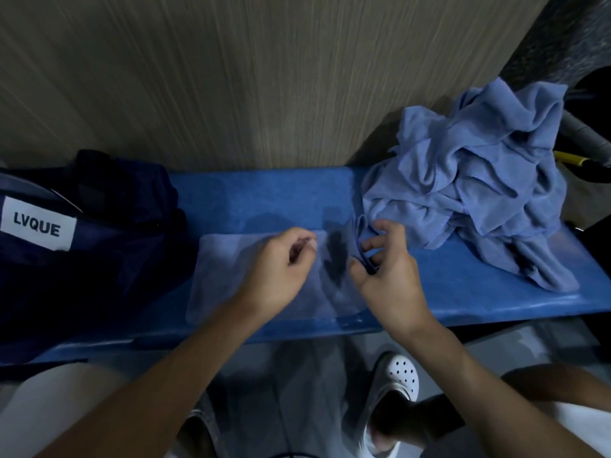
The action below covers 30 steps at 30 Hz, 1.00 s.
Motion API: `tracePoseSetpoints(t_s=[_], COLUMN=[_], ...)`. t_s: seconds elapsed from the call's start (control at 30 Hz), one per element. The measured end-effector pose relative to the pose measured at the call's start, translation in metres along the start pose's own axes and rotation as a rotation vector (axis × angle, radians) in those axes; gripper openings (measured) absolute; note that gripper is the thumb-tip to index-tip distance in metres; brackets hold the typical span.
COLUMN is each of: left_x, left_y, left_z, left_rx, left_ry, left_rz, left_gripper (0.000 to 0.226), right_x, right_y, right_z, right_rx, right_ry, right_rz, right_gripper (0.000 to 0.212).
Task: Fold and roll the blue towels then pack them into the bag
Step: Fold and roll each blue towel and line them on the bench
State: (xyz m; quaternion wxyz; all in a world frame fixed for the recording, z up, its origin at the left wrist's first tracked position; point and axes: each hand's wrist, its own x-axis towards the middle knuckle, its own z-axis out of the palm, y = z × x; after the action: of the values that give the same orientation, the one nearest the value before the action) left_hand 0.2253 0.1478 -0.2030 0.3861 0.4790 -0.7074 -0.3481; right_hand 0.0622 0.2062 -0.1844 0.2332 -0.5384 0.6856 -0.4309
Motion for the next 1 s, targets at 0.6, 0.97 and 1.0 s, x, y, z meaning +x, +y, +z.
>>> tracePoseSetpoints(t_s=[0.6, 0.97, 1.0], left_x=[0.022, 0.02, 0.02], left_y=[-0.008, -0.03, -0.032], left_z=[-0.003, -0.015, -0.016], left_rx=[0.236, 0.653, 0.698], left_ry=[-0.018, -0.208, -0.231], left_rz=[-0.155, 0.138, 0.146], left_gripper=[0.048, 0.057, 0.057], right_x=[-0.029, -0.032, -0.035], right_y=[-0.01, -0.003, -0.001], right_z=[0.042, 0.037, 0.04], right_rx=[-0.416, -0.479, -0.513], right_ry=[-0.152, -0.148, -0.148], right_rz=[0.156, -0.024, -0.1], right_gripper=[0.071, 0.072, 0.071])
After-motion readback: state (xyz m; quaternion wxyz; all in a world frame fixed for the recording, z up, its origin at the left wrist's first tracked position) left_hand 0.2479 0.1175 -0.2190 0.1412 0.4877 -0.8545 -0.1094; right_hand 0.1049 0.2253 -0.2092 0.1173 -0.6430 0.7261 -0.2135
